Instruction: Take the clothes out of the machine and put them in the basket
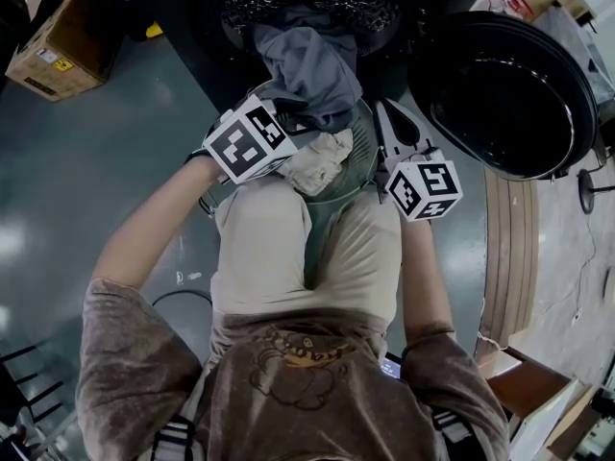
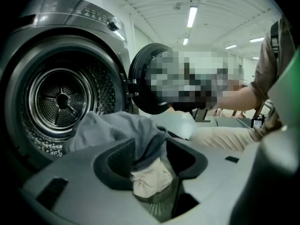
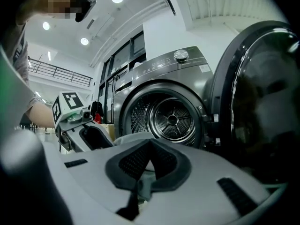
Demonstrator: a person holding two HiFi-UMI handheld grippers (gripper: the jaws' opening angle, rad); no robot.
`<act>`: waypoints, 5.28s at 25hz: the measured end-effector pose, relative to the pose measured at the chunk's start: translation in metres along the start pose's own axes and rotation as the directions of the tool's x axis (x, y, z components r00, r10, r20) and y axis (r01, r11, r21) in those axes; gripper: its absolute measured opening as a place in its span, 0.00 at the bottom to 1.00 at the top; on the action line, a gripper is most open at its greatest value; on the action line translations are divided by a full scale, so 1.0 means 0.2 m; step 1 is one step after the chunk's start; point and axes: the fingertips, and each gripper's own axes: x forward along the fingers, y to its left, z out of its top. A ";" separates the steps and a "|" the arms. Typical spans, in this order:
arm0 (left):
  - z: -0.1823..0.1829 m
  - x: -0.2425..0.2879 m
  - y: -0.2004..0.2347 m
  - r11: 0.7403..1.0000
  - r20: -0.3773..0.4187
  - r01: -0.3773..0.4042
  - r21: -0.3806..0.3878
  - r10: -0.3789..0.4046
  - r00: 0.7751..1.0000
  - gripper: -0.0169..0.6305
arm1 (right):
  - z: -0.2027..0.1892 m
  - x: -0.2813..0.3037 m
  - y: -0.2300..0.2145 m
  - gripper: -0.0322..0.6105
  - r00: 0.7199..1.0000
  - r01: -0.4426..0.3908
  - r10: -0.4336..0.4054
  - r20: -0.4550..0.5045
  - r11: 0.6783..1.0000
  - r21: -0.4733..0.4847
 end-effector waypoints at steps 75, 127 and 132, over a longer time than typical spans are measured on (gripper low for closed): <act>-0.04 0.09 0.13 0.996 -0.065 0.025 -0.081 -0.031 0.997 0.11 | -0.06 0.05 0.00 0.05 0.999 -0.026 0.026 -0.030 1.000 0.004; 1.27 -1.25 0.45 0.901 0.228 0.057 -0.429 0.047 0.973 0.38 | 1.62 0.11 0.34 0.05 0.945 -0.043 0.086 -0.316 0.989 0.141; 1.61 -1.68 0.52 0.895 0.279 0.047 -0.443 0.088 0.956 0.38 | 2.06 0.08 0.50 0.05 0.940 -0.074 0.121 -0.319 0.985 0.154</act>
